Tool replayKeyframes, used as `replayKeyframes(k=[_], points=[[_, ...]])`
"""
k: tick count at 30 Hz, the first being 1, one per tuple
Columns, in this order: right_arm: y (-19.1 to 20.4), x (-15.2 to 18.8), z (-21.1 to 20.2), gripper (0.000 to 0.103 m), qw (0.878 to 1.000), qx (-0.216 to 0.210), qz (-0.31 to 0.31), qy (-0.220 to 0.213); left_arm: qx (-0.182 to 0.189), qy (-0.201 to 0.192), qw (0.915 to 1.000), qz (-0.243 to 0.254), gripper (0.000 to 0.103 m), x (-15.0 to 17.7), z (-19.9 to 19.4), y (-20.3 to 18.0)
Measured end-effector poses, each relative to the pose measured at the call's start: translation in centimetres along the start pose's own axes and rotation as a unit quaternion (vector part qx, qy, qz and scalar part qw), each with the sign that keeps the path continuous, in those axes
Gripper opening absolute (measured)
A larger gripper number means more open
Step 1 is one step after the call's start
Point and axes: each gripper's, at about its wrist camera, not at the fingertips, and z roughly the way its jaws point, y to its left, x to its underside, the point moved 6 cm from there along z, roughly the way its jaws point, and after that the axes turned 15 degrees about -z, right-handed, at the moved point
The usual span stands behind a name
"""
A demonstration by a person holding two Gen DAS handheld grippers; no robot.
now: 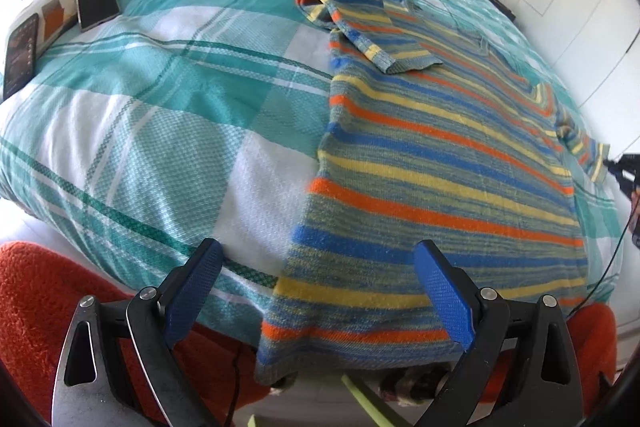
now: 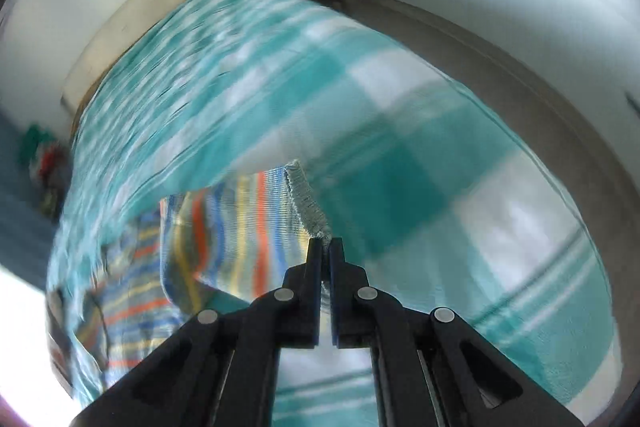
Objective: Fold small clothes
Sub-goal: 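Grasp a sleeve cuff with the right tool, fold it across the body, release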
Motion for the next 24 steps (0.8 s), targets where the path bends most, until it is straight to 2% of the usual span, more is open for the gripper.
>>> replayKeyframes(k=[3,5,8,10,12,13,15,18,20,24], points=[[-3.2,2.7,0.1,0.003,0.995,-0.043,0.093,-0.006,-0.007,-0.001,0.9998,0.017,0.097,0.3,0.2,-0.7],[-4.5,3.2,-0.6,0.003,0.990,-0.061,0.123,-0.024,-0.011,-0.002,0.9995,0.030,0.097,0.5,0.2,-1.1],[-4.6,2.8,-2.4,0.003,0.980,-0.111,0.160,-0.052,-0.017,-0.003,0.9989,0.043,0.097,0.8,0.3,-1.5],[-5.1,2.5,-3.1,0.003,0.980,-0.097,0.164,-0.057,-0.020,-0.002,0.9986,0.048,0.097,0.8,0.4,-1.6],[-5.8,2.7,-2.2,0.003,0.990,-0.036,0.135,-0.017,-0.022,-0.001,0.9985,0.050,0.097,0.9,0.5,-1.6],[-6.0,3.2,-1.4,0.003,0.992,-0.023,0.126,0.003,-0.023,0.000,0.9985,0.050,0.097,1.0,0.6,-1.5],[-6.3,4.2,-0.2,0.004,0.991,-0.027,0.127,0.020,-0.023,0.001,0.9986,0.048,0.097,1.1,0.5,-1.3],[-6.1,4.3,-0.9,0.019,0.988,-0.068,0.136,-0.013,-0.026,0.002,0.9985,0.048,0.097,1.2,0.6,-0.8],[-5.8,4.6,-1.7,0.039,0.986,-0.089,0.139,-0.023,-0.028,0.004,0.9986,0.046,0.097,1.2,0.7,-0.7],[-4.7,7.0,-2.8,0.042,0.983,-0.102,0.155,0.001,-0.027,0.010,0.9989,0.038,0.097,1.2,1.1,-0.4]])
